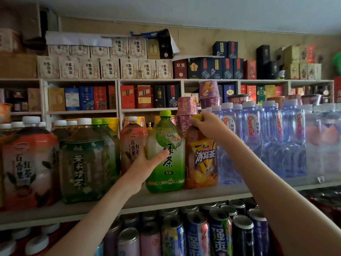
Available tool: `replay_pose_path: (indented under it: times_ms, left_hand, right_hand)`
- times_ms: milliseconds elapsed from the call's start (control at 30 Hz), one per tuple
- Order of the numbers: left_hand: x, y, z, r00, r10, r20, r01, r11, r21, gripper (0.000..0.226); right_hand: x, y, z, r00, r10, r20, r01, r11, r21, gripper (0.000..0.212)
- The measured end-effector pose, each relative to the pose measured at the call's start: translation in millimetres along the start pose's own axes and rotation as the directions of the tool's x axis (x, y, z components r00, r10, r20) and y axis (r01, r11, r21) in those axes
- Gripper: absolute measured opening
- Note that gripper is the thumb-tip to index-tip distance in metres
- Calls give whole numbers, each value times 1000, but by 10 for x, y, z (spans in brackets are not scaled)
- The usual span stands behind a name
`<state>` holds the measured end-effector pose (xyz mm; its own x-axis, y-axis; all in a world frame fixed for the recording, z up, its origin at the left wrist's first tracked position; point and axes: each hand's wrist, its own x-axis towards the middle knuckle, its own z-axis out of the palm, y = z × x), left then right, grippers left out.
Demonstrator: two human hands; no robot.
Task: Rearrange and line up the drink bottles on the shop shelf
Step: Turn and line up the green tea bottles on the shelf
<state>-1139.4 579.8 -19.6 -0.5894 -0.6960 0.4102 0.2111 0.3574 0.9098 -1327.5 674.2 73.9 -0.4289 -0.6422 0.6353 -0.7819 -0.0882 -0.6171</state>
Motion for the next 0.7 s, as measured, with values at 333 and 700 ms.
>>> replay_pose_path:
  times_ms: [333,700]
  left_hand:
    - [7,21,-138,976,-153,155,151,988,25,86]
    - [3,219,-240,929,-325,174,265,917,299,102]
  right_hand:
    - [-17,4,205,970,-38,-239,13,994,-106,30]
    - [-80,-26,309,947,-23,-319,-21,991,-135,37]
